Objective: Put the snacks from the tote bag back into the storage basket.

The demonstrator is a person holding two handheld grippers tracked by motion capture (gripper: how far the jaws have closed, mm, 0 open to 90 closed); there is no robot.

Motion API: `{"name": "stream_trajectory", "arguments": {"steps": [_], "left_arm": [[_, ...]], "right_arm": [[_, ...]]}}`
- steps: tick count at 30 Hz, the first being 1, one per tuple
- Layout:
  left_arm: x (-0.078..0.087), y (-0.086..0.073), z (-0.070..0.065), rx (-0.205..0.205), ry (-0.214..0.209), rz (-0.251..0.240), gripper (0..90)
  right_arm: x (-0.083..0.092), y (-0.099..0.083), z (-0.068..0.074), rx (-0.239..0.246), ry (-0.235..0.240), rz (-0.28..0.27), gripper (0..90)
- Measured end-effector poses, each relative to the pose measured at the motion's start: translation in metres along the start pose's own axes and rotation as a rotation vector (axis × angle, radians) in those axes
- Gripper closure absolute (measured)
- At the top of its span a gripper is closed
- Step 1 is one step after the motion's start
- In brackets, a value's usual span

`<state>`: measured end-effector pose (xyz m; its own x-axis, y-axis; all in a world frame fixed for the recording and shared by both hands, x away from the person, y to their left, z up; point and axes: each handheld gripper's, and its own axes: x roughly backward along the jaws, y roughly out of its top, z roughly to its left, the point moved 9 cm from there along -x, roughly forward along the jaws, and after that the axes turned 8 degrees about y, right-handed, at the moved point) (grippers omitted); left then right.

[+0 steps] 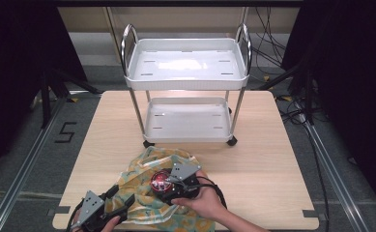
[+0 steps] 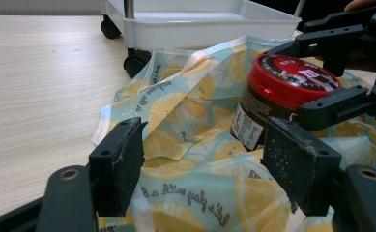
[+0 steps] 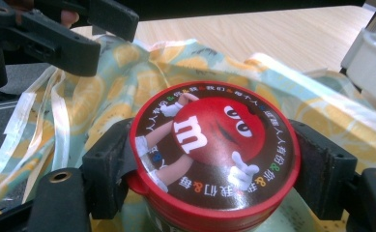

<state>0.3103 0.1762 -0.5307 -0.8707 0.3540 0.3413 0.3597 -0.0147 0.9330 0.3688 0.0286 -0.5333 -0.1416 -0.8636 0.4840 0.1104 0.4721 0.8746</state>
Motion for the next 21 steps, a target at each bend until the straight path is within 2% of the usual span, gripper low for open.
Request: {"name": "stream_trajectory", "arguments": {"steps": [2, 5, 7, 8, 9, 21], "left_arm": [[0.0, 0.0, 0.0, 0.0, 0.001, 0.0, 30.2], [0.0, 0.0, 0.0, 0.001, 0.0, -0.002, 30.2], [0.0, 0.0, 0.0, 0.0, 0.001, -0.002, 30.2], [0.0, 0.0, 0.0, -0.001, 0.0, -0.002, 30.2], [0.0, 0.0, 0.0, -0.001, 0.002, -0.001, 30.2], [0.0, 0.0, 0.0, -0.002, 0.004, -0.001, 30.3]], "right_arm": [[0.0, 0.001, 0.0, 0.006, 0.001, -0.004, 26.4], [0.003, 0.005, 0.0, -0.009, -0.002, -0.016, 26.4], [0.003, 0.006, 0.0, 0.008, 0.0, -0.016, 26.4], [0.006, 0.008, 0.0, -0.009, 0.0, -0.02, 26.4], [0.005, 0.01, 0.0, 0.005, -0.001, -0.03, 26.4], [0.011, 0.019, 0.0, 0.006, -0.002, -0.053, 26.4]]}}
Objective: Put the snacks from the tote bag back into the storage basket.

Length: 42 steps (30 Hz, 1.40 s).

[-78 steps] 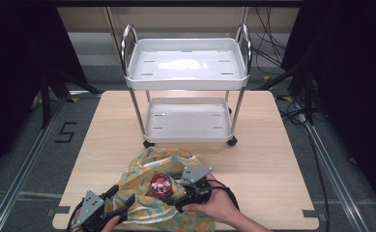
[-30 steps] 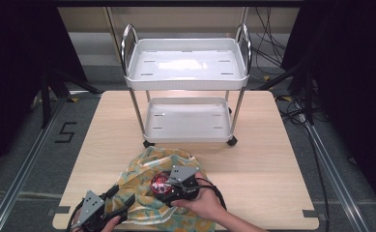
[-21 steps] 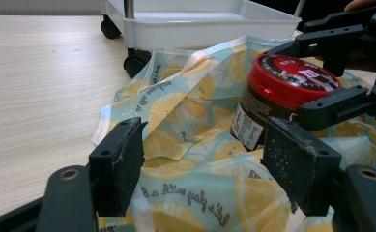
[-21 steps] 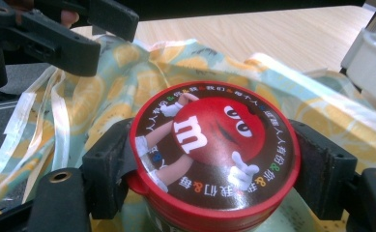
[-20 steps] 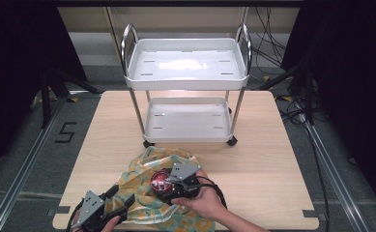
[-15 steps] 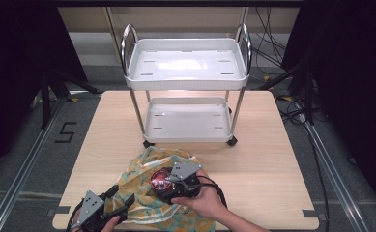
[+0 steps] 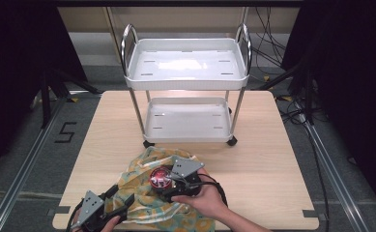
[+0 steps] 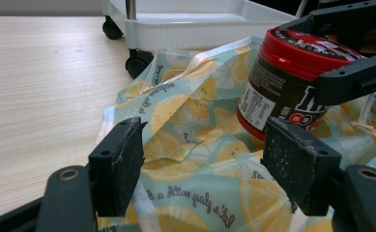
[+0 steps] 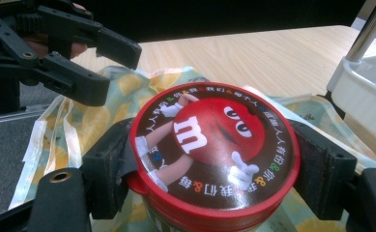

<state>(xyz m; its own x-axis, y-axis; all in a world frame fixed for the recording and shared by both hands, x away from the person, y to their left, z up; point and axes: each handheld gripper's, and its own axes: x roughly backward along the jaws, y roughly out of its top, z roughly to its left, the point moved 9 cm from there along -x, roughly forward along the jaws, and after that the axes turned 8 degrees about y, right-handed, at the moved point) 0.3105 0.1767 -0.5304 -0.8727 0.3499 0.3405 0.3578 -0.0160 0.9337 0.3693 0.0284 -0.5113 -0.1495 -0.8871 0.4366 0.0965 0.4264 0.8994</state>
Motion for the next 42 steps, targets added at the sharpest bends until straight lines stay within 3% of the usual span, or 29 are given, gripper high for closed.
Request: {"name": "stream_trajectory", "arguments": {"steps": [29, 38, 42], "left_arm": [[0.001, 0.0, 0.0, -0.004, 0.006, 0.004, 30.8], [0.001, 0.0, 0.0, -0.004, 0.005, 0.003, 30.8], [0.0, 0.0, 0.0, -0.005, 0.004, 0.004, 30.8]], "right_arm": [[0.013, 0.027, -0.009, 0.007, -0.029, -0.044, 26.5], [0.012, 0.029, -0.013, -0.025, -0.048, -0.051, 26.5], [0.015, 0.033, -0.017, -0.012, -0.051, -0.059, 26.5]]}}
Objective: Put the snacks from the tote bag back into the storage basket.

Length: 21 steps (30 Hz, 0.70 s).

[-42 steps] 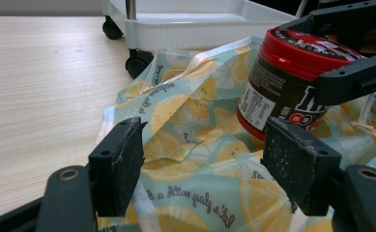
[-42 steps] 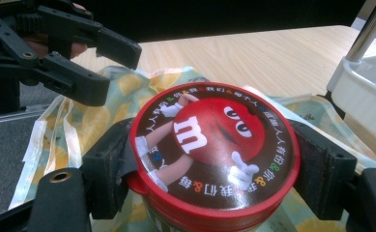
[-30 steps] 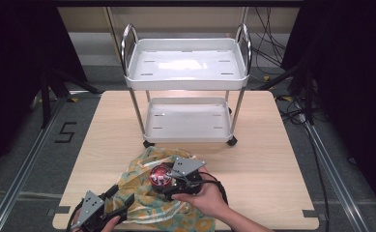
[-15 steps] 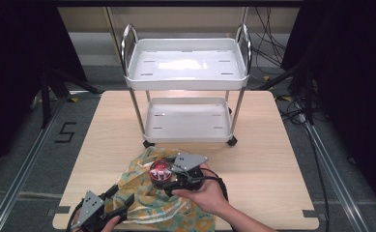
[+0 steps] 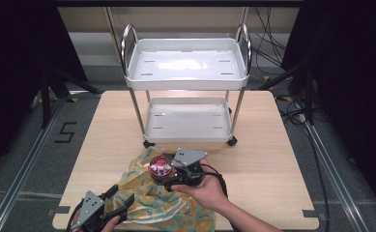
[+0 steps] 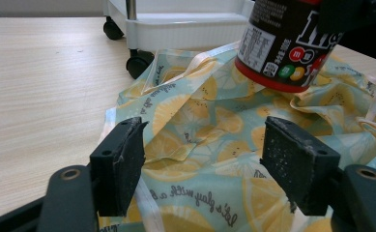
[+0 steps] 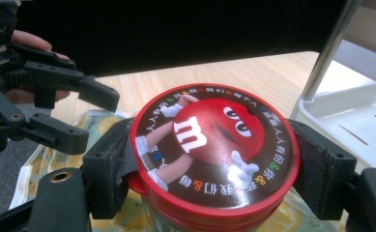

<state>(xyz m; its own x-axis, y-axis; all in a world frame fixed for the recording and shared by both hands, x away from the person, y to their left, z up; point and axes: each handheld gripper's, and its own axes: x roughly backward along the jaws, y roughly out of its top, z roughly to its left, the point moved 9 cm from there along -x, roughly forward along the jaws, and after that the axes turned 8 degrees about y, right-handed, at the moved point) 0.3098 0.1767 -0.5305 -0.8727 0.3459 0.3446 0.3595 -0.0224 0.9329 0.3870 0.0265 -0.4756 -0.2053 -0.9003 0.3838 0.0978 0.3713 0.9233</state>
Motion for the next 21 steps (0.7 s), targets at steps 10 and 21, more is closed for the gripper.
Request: {"name": "stream_trajectory", "arguments": {"steps": [10, 21], "left_arm": [[0.0, 0.001, -0.001, -0.011, -0.005, -0.005, 30.7], [0.001, 0.0, 0.001, -0.015, 0.002, 0.0, 30.5]], "right_arm": [[0.002, 0.008, -0.004, -0.006, -0.005, -0.008, 26.5], [0.003, 0.014, -0.009, 0.013, -0.018, 0.002, 26.5]]}}
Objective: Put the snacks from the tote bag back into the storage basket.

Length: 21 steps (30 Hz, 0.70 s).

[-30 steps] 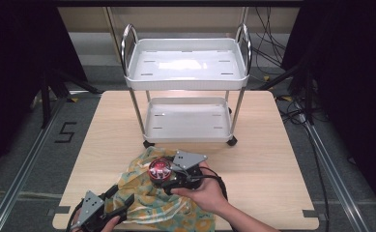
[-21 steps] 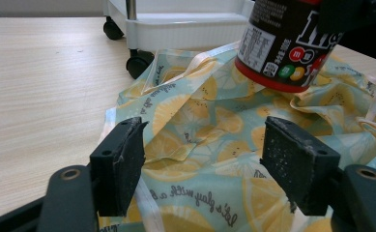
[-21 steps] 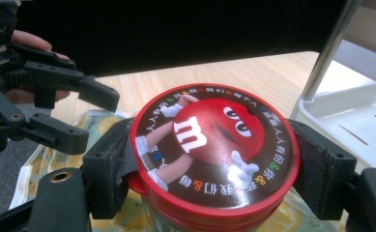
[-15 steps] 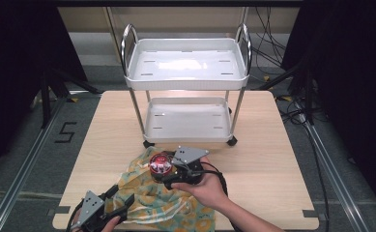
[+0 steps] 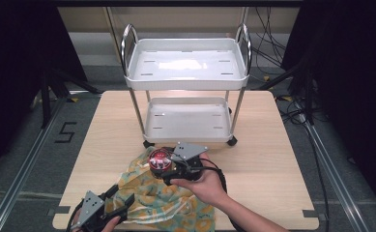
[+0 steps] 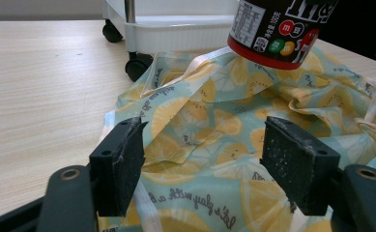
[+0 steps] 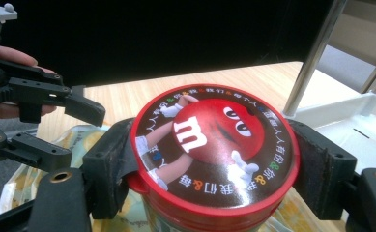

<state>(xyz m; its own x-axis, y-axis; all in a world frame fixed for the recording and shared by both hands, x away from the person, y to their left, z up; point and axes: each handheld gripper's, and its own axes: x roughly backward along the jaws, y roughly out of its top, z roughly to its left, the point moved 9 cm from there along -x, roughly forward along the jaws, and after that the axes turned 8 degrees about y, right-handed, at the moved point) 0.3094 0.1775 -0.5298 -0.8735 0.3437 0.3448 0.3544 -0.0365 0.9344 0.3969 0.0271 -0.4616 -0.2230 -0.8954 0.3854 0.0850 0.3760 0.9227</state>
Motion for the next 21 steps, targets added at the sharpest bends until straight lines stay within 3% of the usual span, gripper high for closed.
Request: {"name": "stream_trajectory", "arguments": {"steps": [1, 6, 7, 9, 21], "left_arm": [[-0.001, 0.001, -0.001, 0.016, -0.004, -0.018, 30.2], [-0.001, 0.002, -0.001, 0.019, -0.004, -0.02, 30.1], [-0.001, 0.002, -0.001, 0.015, -0.005, -0.018, 30.1], [-0.001, 0.002, -0.001, 0.015, -0.005, -0.019, 30.1], [-0.001, 0.002, -0.001, 0.014, -0.008, -0.019, 30.1]], "right_arm": [[0.0, 0.001, -0.002, -0.007, -0.007, -0.01, 26.5], [0.0, 0.003, -0.005, -0.006, -0.012, -0.011, 26.5], [0.001, 0.002, -0.005, -0.025, -0.015, -0.004, 26.6], [0.0, 0.004, -0.007, 0.001, -0.017, -0.018, 26.5], [0.001, 0.012, -0.015, 0.0, -0.026, -0.02, 26.5]]}}
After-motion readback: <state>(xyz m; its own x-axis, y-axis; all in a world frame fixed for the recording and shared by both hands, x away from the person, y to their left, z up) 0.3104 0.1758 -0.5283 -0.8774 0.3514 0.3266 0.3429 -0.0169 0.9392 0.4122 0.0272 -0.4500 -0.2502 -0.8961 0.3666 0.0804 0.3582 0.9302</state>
